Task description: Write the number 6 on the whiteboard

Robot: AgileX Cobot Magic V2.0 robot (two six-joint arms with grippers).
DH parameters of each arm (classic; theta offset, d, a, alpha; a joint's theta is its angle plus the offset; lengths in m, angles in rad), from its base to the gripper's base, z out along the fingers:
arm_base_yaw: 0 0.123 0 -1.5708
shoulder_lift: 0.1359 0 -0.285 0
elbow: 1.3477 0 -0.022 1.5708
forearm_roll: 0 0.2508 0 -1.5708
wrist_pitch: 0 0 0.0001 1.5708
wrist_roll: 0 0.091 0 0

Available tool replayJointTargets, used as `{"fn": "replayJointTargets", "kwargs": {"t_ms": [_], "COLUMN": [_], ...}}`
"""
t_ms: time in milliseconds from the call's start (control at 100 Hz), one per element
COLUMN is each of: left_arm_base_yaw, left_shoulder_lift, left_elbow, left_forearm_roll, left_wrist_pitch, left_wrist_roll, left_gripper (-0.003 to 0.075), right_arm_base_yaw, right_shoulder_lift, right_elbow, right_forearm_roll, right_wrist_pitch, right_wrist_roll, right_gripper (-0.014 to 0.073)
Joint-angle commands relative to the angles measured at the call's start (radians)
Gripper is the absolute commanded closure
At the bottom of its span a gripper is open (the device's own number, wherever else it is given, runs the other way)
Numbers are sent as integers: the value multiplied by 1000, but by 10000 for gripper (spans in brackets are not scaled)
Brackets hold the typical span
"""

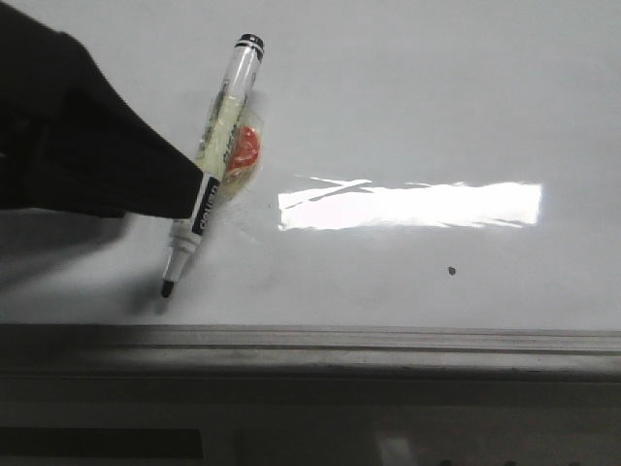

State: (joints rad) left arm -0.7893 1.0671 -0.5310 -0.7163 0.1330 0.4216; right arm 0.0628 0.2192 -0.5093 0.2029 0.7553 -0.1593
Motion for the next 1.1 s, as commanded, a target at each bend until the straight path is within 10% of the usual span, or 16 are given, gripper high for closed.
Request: {"fn": "replayJointTargets", "kwargs": {"t_ms": [0, 300, 520, 1090], "left_arm_base_yaw": [-10, -10, -10, -156], "left_shoulder_lift": [16, 86, 102, -79], "left_elbow": [-33, -33, -33, -35], "left_forearm_roll": [-19, -21, -30, -23], "left_wrist_pitch": [-87, -145, -118, 52], "left_wrist_roll": [-2, -2, -2, 263], "left_gripper": [337, 361, 743, 740], "right_arm_base_yaw": [2, 2, 2, 52], "right_shoulder_lift": [20, 20, 20, 149], "right_elbow": [-35, -35, -36, -36], "right_forearm_roll": [2, 2, 31, 748], "right_wrist_pitch": [-66, -71, -71, 6], "right_wrist_roll": [-11, -11, -21, -764], "right_gripper": [145, 145, 145, 145]}}
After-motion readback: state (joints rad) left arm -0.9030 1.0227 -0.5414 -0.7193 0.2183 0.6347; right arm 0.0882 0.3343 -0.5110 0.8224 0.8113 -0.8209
